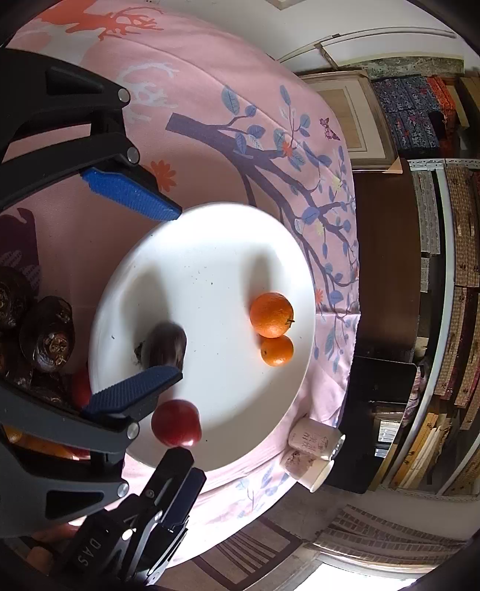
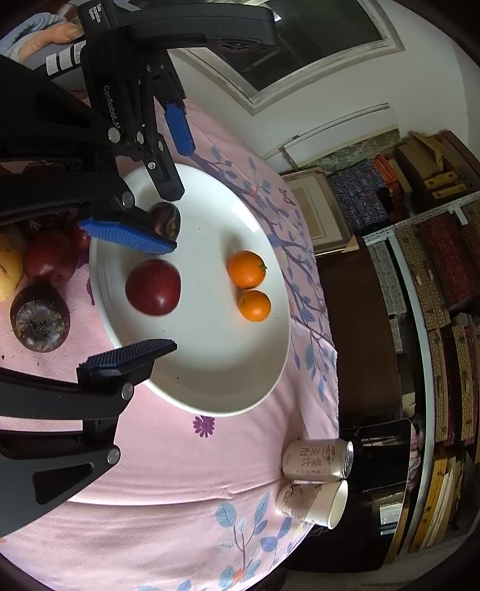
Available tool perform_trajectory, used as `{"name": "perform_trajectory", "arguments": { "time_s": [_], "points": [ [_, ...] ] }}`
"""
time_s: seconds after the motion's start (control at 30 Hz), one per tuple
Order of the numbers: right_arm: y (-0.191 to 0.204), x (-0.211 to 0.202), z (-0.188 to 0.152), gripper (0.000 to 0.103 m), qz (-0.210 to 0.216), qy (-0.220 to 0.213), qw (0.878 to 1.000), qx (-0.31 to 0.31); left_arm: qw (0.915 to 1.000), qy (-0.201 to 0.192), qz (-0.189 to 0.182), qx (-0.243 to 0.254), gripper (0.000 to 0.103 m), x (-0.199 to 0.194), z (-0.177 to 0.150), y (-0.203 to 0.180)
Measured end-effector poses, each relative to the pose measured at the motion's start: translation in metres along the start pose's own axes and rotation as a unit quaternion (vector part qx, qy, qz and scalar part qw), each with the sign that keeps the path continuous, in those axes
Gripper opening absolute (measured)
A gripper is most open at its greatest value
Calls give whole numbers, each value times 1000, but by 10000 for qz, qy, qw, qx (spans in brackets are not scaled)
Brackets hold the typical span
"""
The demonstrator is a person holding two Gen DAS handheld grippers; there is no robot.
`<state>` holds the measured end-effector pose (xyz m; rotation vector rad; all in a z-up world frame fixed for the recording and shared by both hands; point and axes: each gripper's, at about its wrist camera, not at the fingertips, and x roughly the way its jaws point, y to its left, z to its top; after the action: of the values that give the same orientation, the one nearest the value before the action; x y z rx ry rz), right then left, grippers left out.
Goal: Organize fruits
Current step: 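Lower the mangosteen and plum onto the white plate and open both grippers, then grasp another mangosteen with the left gripper while the right gripper grasps an orange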
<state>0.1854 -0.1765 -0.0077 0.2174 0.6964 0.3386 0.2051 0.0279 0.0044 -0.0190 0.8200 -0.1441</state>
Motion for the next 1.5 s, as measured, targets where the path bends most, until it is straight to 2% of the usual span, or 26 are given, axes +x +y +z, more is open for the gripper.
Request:
{"name": "perform_trajectory", "arguments": {
  "time_s": [0.07, 0.1, 0.2, 0.33, 0.43, 0.5, 0.6, 0.7, 0.8, 1.1, 1.4, 1.43, 1.5],
  "points": [
    [-5, -13, 0, 57, 68, -198, 9997, 98, 9999, -95, -25, -46, 81, -8, 0, 3],
    [-7, -19, -1, 58, 79, -268, 9996, 108, 9998, -171, 53, -47, 87, -12, -1, 5],
    [-15, -36, -7, 62, 0, -406, 9990, 201, 9990, -272, 355, -78, 91, -23, -8, 14],
    [-33, -49, -21, 65, -248, -473, 9975, 453, 9984, -73, 220, -516, 93, -30, -25, 36],
    [-46, -58, -34, 68, -231, -400, 9959, 776, 9968, 91, 110, -786, 94, -33, -44, 49],
    [-52, -67, -44, 74, -184, -410, 9947, 924, 9961, 203, 127, -848, 95, -34, -56, 53],
    [-54, -78, -57, 81, -226, -457, 9938, 991, 9963, 268, 119, -802, 96, -39, -71, 50],
    [-53, -82, -63, 82, -223, -464, 9938, 981, 9977, 200, 120, -642, 98, -45, -77, 42],
    [-55, -84, -65, 82, -272, -478, 9935, 1002, 9984, 191, 308, -435, 98, -48, -81, 34],
    [-58, -81, -65, 84, -253, -392, 9928, 1101, 9971, 527, 515, -198, 99, -40, -92, 29],
    [-59, -81, -65, 85, -274, -378, 9927, 1113, 9972, 554, 497, -22, 99, -37, -93, 25],
    [-59, -81, -65, 85, -279, -380, 9926, 1116, 9969, 513, 601, -2, 99, -38, -92, 28],
    [-60, -82, -65, 85, -276, -385, 9923, 1142, 9922, 406, 1175, -85, 99, -41, -90, 38]
  ]
}}
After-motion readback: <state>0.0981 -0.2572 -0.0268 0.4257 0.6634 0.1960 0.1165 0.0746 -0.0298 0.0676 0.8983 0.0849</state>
